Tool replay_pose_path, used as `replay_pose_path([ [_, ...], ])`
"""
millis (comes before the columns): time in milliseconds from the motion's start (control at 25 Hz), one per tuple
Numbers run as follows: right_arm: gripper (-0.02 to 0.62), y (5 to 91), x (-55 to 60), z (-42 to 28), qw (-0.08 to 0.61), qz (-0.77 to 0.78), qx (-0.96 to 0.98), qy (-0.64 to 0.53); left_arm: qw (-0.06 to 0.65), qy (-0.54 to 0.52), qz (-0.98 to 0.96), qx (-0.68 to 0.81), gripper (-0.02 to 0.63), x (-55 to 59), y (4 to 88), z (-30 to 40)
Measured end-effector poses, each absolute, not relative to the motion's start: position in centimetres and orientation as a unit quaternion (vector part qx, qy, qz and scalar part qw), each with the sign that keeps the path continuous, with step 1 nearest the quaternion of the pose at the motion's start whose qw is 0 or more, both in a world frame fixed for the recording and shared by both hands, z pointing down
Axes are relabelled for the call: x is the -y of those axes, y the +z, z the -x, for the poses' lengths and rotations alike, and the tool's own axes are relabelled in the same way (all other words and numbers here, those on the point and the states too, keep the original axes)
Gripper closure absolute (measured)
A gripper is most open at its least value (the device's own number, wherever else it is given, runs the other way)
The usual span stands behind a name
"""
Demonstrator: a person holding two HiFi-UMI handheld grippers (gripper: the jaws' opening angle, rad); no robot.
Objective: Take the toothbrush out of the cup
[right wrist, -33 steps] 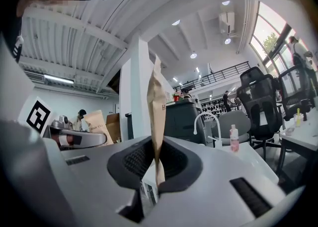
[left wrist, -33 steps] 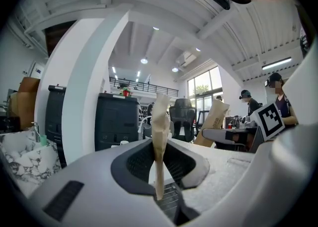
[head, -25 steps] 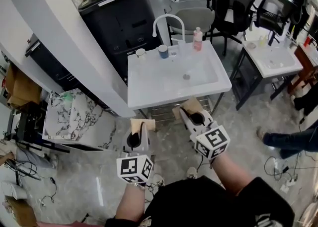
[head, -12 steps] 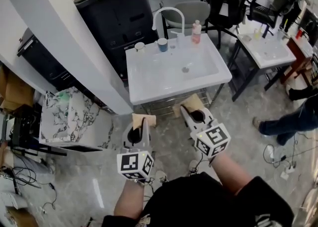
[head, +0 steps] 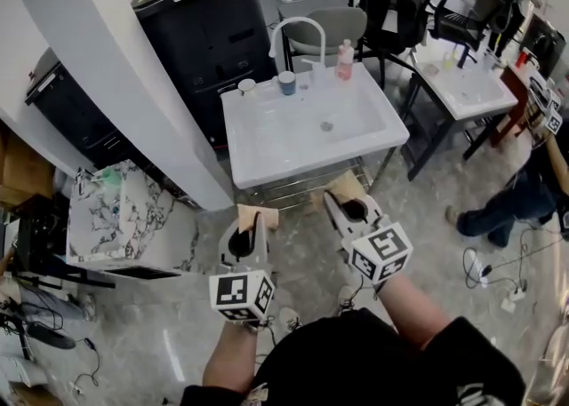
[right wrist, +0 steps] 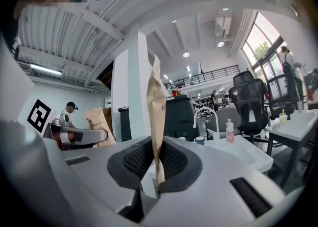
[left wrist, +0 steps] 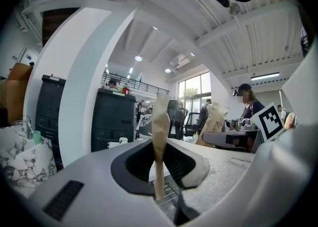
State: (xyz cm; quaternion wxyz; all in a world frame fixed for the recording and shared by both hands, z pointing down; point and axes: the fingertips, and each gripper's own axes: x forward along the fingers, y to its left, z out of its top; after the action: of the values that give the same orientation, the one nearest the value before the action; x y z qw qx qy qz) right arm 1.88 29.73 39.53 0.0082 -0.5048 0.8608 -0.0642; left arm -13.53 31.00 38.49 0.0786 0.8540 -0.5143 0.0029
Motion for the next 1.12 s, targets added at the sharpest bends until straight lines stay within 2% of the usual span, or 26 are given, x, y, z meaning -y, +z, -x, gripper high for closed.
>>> replay_pose_path([
  [1120, 0.568, 38.8, -30.5, -3.0, 0.017, 0.504, -0.862, -0.06, 0.073, 0.003, -0.855, 0.513, 0.555, -31.9, 38.2, 12.1],
])
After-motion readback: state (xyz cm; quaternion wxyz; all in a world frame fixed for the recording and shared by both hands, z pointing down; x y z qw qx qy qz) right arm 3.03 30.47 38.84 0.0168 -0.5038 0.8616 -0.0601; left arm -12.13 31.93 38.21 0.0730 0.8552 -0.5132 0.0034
